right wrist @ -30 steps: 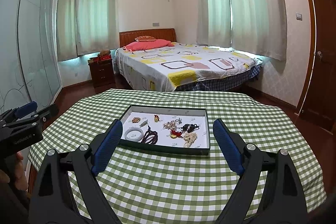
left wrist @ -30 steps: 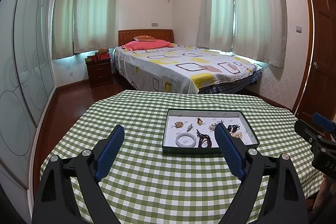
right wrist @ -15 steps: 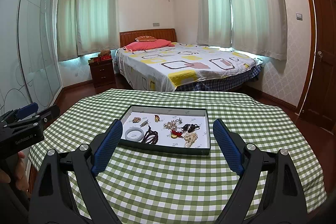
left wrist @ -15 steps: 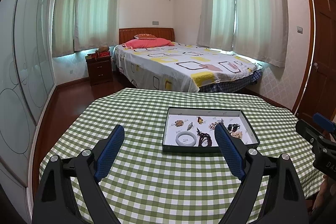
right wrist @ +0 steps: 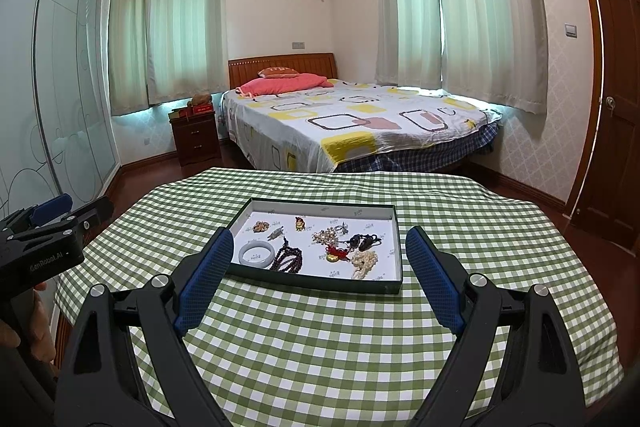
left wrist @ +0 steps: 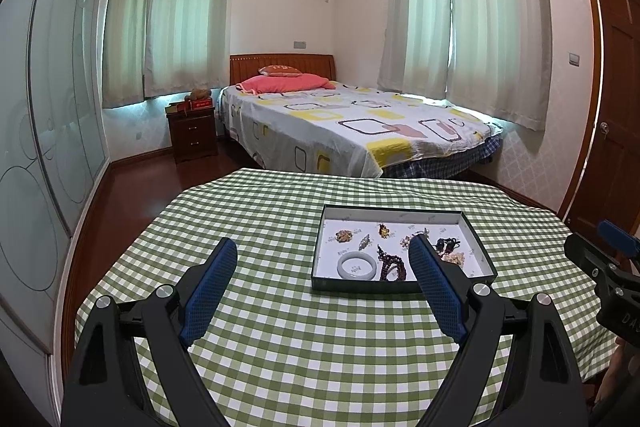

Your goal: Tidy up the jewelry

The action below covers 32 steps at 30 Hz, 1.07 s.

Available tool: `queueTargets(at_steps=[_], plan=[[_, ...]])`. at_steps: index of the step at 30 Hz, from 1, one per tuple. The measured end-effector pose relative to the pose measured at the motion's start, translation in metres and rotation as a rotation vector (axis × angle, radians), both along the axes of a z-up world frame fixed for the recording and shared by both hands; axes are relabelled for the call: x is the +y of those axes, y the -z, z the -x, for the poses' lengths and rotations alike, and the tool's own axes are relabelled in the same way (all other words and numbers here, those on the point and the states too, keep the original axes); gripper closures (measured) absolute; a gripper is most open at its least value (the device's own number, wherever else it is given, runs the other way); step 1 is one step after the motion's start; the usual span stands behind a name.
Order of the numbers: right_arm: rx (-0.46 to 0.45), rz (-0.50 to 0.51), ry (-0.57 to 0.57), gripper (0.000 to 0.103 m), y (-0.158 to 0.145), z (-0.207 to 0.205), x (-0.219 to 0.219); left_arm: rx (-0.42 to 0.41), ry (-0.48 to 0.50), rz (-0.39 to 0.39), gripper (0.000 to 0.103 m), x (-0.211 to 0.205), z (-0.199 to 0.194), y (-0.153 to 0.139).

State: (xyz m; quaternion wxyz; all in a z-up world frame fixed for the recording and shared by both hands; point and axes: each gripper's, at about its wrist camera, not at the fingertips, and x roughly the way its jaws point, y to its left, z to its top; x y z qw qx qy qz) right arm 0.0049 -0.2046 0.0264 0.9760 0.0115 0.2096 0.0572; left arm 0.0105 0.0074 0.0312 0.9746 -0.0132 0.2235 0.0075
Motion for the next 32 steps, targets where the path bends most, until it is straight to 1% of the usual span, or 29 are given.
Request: queueTargets(at_steps=[9,19,23,26,29,32], plan=[[0.004,0.001,-0.001,0.017,0.002,0.000,0.002,-0.001,0.006,0.002,0.018,-0.001,-0.001,0.000],[0.012,0.000,-0.003,0.017,0.008,0.000,0.004,0.021,0.008,0.017,0.018,0.000,-0.006,0.005],[0.023,-0.003,-0.006,0.017,0.012,-0.001,0.004,0.041,0.007,0.009,0.018,0.001,-0.012,0.012],[0.032,-0.005,-0.005,0.017,0.015,-0.006,0.002,0.044,-0.013,-0.016,0.018,0.003,-0.020,0.018],[0.050,-0.013,0.007,0.017,0.021,-0.014,-0.004,0.083,-0.031,-0.025,0.018,0.009,-0.035,0.029],[0.075,-0.010,0.030,0.017,0.033,-0.028,-0.013,0.145,-0.064,-0.026,0.018,0.020,-0.058,0.048]])
